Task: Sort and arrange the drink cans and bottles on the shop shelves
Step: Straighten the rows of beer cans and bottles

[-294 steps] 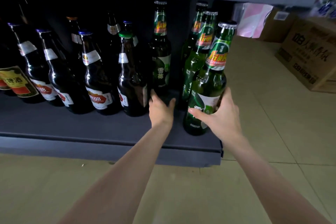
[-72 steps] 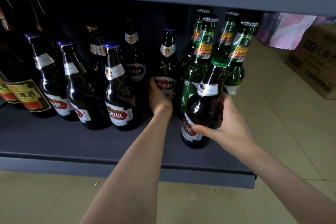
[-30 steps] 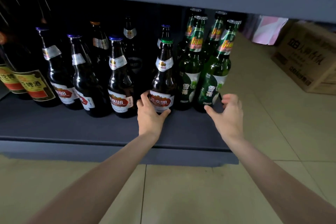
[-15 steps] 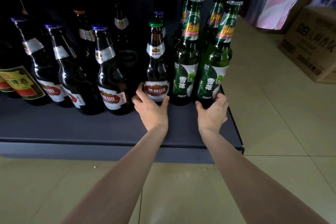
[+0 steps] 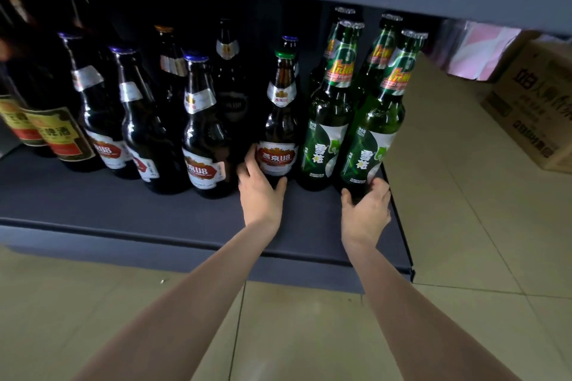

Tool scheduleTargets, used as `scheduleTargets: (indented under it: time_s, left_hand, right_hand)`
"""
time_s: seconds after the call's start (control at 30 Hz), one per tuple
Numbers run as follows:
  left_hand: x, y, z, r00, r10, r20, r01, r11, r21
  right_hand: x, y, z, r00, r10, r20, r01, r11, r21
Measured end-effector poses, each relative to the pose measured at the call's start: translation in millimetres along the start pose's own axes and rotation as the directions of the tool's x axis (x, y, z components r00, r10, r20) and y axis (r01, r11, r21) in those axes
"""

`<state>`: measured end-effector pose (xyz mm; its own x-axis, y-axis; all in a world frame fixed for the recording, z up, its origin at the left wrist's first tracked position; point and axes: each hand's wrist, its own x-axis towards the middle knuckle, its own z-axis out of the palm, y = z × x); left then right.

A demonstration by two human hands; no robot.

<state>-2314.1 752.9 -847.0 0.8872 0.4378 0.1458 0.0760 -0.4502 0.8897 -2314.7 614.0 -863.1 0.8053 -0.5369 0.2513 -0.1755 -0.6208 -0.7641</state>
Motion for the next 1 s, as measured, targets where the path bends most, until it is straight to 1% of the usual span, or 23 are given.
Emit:
scheduleTargets:
  time_s: [0.07, 0.13, 0.17, 0.23, 0.3, 0.37, 0.47, 0.5, 0.57, 0.63, 0.73, 0.8, 0.9, 1.0]
  left_hand:
    - [-8, -7, -15, 0.995, 0.033, 0.094, -0.036, 0.999, 0.033]
    - [-14, -16, -36, 0.984, 0.107, 0.139, -0.111, 0.994, 0.015]
    - [-16, -21, -47, 0.981, 0.140, 0.137, -0.143, 0.990, 0.009]
    - [-17, -33, -69, 0.977, 0.179, 0.116, -0.182, 0.983, 0.019]
    - [-18, -44, -92, 0.978, 0.189, 0.086, -0.192, 0.981, 0.032]
    - [-15, -51, -112, 0.984, 0.173, 0.048, -0.174, 0.984, 0.032]
    - [-6, -58, -137, 0.989, 0.143, -0.041, -0.142, 0.989, 0.032]
    - [-3, -60, -144, 0.989, 0.133, -0.068, -0.132, 0.991, 0.032]
    - [0, -63, -152, 0.989, 0.115, -0.094, -0.114, 0.993, 0.016]
    - [0, -64, -155, 0.989, 0.113, -0.095, -0.113, 0.994, 0.005]
    - [1, -60, -152, 0.990, 0.122, -0.076, -0.123, 0.992, -0.007]
    - [2, -55, -148, 0.989, 0.140, -0.047, -0.141, 0.990, -0.023]
    - [4, -45, -133, 0.979, 0.201, -0.009, -0.202, 0.978, -0.056]
    - [14, -28, -110, 0.968, 0.250, -0.008, -0.249, 0.963, -0.103]
  right_hand:
    - [-12, 1, -8, 0.997, -0.073, -0.018, 0.074, 0.996, 0.057]
    - [-27, -3, -15, 0.973, -0.229, 0.004, 0.227, 0.966, 0.124]
    - [-32, -9, -18, 0.958, -0.286, 0.036, 0.278, 0.948, 0.154]
    - [-38, -31, -18, 0.926, -0.361, 0.108, 0.334, 0.920, 0.207]
    - [-43, -63, -13, 0.876, -0.448, 0.181, 0.392, 0.878, 0.275]
    - [-49, -98, 0, 0.822, -0.506, 0.263, 0.412, 0.845, 0.341]
    - [-60, -146, 25, 0.776, -0.502, 0.383, 0.355, 0.849, 0.392]
    - [-64, -158, 33, 0.764, -0.490, 0.421, 0.339, 0.859, 0.384]
    - [-69, -175, 45, 0.752, -0.467, 0.465, 0.350, 0.881, 0.318]
    - [-71, -181, 50, 0.768, -0.447, 0.458, 0.377, 0.894, 0.242]
    - [-70, -177, 44, 0.788, -0.452, 0.419, 0.396, 0.892, 0.219]
    - [-68, -166, 29, 0.790, -0.457, 0.409, 0.402, 0.890, 0.217]
    - [-58, -140, -3, 0.794, -0.454, 0.404, 0.410, 0.891, 0.195]
    - [-44, -116, -33, 0.825, -0.423, 0.375, 0.388, 0.906, 0.170]
